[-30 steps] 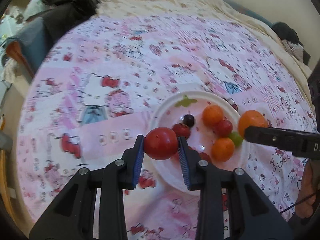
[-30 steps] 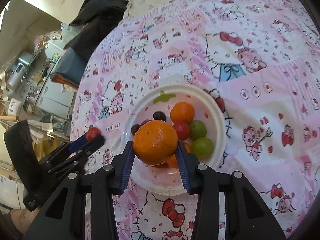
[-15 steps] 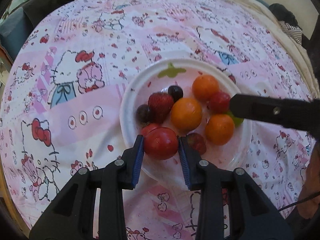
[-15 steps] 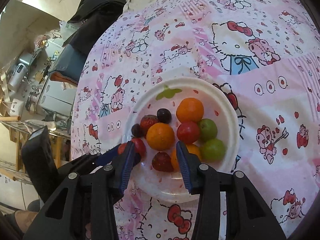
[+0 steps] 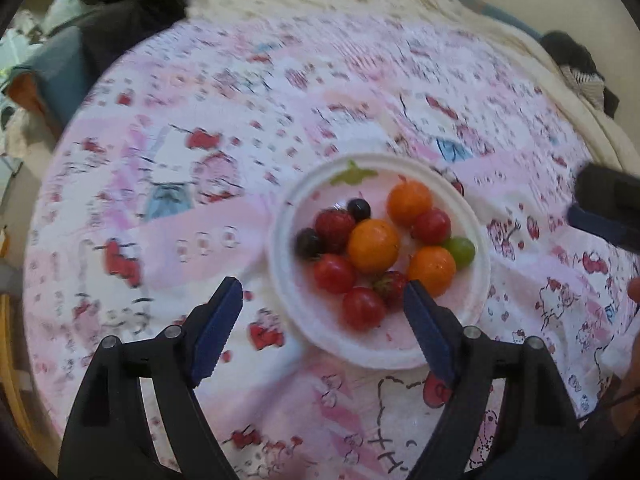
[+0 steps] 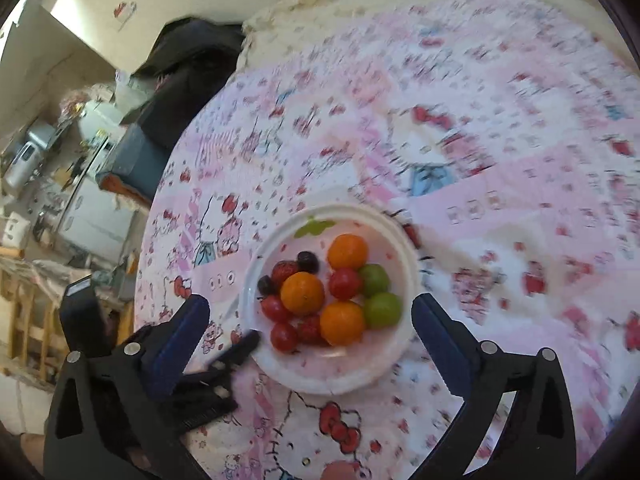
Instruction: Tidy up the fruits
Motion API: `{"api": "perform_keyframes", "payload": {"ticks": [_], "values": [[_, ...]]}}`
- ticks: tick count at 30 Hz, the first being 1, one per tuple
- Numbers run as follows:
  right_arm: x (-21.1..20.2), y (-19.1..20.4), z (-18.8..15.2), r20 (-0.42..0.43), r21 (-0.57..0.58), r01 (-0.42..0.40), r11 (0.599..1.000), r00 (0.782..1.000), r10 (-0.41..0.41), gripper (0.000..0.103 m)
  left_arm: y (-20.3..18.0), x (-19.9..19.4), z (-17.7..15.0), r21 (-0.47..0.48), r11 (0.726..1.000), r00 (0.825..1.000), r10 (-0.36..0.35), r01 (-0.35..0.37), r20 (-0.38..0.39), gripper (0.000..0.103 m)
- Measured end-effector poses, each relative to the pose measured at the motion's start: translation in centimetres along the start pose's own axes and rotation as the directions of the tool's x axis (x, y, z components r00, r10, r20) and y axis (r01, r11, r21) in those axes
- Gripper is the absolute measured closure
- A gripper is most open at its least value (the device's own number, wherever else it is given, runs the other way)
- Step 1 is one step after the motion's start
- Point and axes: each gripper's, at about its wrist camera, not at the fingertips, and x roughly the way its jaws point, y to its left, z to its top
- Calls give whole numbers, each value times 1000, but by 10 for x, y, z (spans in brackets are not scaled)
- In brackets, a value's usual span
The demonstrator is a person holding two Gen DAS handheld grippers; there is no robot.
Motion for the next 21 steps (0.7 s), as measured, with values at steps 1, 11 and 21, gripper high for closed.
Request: {"api": "perform_keyframes", "payload": {"ticks": [1, 11, 21], "values": [[-10, 1, -4, 22, -12, 17, 1000, 1000, -17, 0, 1, -8, 0, 2, 1000, 1000, 22, -22, 20, 23], [-71, -6, -48, 247, -95, 219, 971, 950, -190, 0, 0, -82, 3, -135, 981, 970, 161, -138, 181, 0], [-81, -11, -52, 240, -131, 147, 981, 964, -112, 0, -8, -110, -11, -159, 971, 946, 215, -180, 243, 0]]}}
